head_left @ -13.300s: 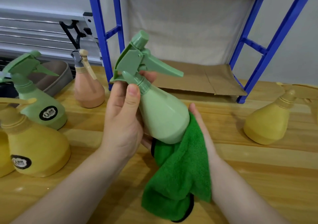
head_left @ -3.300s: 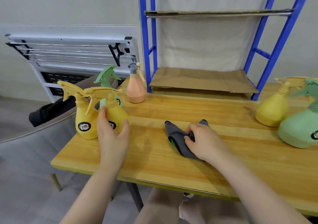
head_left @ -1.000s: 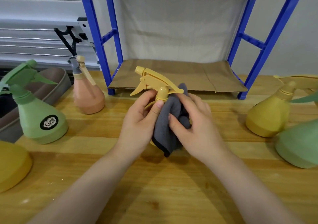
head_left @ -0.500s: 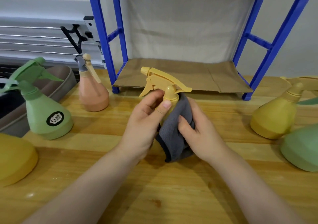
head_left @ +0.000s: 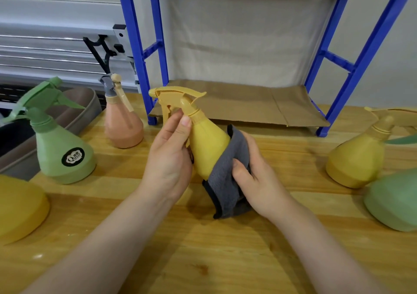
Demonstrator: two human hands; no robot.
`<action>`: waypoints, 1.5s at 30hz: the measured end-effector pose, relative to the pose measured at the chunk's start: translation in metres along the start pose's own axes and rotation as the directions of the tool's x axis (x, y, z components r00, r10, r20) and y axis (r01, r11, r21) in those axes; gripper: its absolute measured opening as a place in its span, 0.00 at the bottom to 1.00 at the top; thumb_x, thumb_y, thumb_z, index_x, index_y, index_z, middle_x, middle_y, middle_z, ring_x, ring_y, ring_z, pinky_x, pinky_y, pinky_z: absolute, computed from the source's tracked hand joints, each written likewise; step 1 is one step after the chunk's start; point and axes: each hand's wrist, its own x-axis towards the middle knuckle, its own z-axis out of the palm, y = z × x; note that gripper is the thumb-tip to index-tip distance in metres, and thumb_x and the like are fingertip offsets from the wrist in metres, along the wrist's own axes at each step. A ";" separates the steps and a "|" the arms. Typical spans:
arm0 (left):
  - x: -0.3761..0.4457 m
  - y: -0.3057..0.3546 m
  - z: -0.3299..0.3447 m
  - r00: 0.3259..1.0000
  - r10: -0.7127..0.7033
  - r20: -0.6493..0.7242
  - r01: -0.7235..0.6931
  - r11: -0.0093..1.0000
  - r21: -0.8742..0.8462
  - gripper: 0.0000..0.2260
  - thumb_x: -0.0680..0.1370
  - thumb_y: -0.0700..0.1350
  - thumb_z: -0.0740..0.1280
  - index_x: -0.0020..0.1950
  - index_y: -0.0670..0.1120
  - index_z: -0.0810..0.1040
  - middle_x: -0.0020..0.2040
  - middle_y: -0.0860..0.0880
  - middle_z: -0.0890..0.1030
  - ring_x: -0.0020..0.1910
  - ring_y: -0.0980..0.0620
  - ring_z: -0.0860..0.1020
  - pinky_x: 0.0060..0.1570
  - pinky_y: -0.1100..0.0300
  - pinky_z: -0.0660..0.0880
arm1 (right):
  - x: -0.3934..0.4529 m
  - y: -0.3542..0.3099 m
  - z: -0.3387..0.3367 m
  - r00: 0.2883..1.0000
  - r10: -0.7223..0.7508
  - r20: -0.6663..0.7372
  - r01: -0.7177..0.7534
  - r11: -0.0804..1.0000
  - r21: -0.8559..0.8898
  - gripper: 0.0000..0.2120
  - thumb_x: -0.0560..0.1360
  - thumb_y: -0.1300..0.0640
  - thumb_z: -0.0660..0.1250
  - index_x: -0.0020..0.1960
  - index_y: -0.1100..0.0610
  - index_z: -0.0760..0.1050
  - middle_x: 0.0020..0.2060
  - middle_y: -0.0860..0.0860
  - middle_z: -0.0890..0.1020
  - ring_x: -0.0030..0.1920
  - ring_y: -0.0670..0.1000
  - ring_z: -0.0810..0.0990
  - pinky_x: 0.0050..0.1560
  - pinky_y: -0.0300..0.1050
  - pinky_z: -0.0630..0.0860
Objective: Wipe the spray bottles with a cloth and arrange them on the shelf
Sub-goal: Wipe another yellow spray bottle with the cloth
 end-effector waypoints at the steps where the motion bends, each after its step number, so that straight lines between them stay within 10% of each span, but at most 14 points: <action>1: 0.002 0.001 -0.001 1.000 0.007 -0.019 -0.007 1.000 -0.020 0.23 0.75 0.46 0.66 0.68 0.40 0.72 0.60 0.43 0.79 0.60 0.49 0.78 0.60 0.55 0.76 | 0.000 0.000 -0.001 1.000 0.004 0.003 -0.004 1.000 0.007 0.28 0.72 0.38 0.57 0.71 0.35 0.57 0.59 0.39 0.77 0.59 0.38 0.76 0.56 0.37 0.74; 22: 0.010 0.016 -0.006 0.992 -0.097 -0.086 0.073 0.966 -0.250 0.17 0.83 0.54 0.56 0.65 0.49 0.77 0.52 0.52 0.83 0.52 0.53 0.82 0.55 0.51 0.79 | -0.005 -0.005 0.029 0.988 0.043 0.147 -0.049 0.998 0.037 0.17 0.74 0.44 0.59 0.62 0.41 0.69 0.56 0.39 0.79 0.58 0.37 0.76 0.59 0.37 0.73; 32: 0.010 0.022 -0.009 0.991 0.009 -0.136 -0.028 0.990 -0.138 0.13 0.80 0.54 0.63 0.56 0.50 0.83 0.46 0.52 0.84 0.48 0.54 0.84 0.50 0.51 0.80 | 0.004 -0.014 0.010 0.972 0.105 -0.210 -0.012 0.915 0.403 0.11 0.79 0.64 0.65 0.53 0.50 0.79 0.48 0.49 0.85 0.52 0.48 0.83 0.54 0.47 0.79; 37: 0.013 0.026 -0.013 0.996 0.075 -0.047 -0.076 0.997 -0.007 0.09 0.80 0.48 0.64 0.55 0.47 0.81 0.52 0.47 0.83 0.56 0.49 0.79 0.67 0.47 0.72 | 0.006 -0.023 -0.007 0.918 0.199 -0.343 0.084 0.748 0.658 0.10 0.79 0.65 0.62 0.53 0.53 0.80 0.48 0.53 0.86 0.52 0.53 0.84 0.53 0.46 0.80; 45: 0.011 0.021 -0.012 0.997 0.074 -0.004 -0.073 0.989 0.126 0.10 0.80 0.45 0.62 0.57 0.46 0.81 0.53 0.47 0.84 0.54 0.52 0.81 0.61 0.51 0.76 | 0.008 -0.036 -0.030 0.867 0.193 -0.460 0.182 0.737 0.651 0.16 0.77 0.57 0.67 0.63 0.58 0.69 0.42 0.48 0.84 0.46 0.46 0.84 0.44 0.41 0.80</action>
